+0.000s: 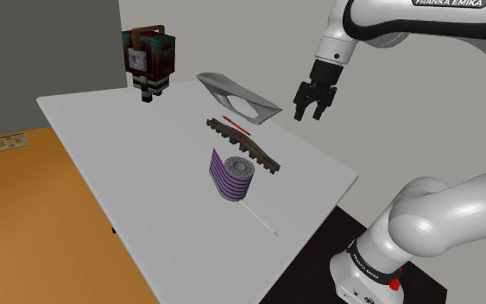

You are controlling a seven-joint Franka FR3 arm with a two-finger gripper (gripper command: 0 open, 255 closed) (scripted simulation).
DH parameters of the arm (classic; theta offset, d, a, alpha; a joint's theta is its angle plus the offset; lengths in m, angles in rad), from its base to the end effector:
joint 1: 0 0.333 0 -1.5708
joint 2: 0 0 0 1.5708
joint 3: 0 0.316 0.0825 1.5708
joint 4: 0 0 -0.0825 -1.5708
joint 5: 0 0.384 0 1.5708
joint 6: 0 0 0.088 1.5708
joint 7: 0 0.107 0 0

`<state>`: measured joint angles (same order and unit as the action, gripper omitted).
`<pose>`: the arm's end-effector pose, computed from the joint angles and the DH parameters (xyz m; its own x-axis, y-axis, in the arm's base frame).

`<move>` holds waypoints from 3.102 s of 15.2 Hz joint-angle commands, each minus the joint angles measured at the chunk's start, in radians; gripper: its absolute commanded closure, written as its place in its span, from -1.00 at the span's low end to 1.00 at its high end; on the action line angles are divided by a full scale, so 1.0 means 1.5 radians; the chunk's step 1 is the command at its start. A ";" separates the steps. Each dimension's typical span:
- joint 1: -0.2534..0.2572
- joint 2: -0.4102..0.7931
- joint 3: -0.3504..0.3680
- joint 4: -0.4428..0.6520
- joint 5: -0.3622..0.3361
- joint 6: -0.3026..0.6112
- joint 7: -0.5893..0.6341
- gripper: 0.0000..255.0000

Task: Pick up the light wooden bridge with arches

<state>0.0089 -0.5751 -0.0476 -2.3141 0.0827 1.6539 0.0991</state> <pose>0.3684 -0.0088 0.5463 0.9864 -0.1337 -0.0961 -0.1430 -0.9848 -0.0982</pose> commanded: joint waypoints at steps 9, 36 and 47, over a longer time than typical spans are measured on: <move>0.022 0.230 0.012 0.071 -0.009 0.168 -0.050 -1.00; 0.037 0.478 0.024 0.169 -0.022 0.326 -0.086 1.00; 0.037 0.440 0.024 0.214 -0.025 0.243 -0.082 1.00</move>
<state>0.0637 0.0907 -0.0116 -2.0015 0.0453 2.0319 -0.0244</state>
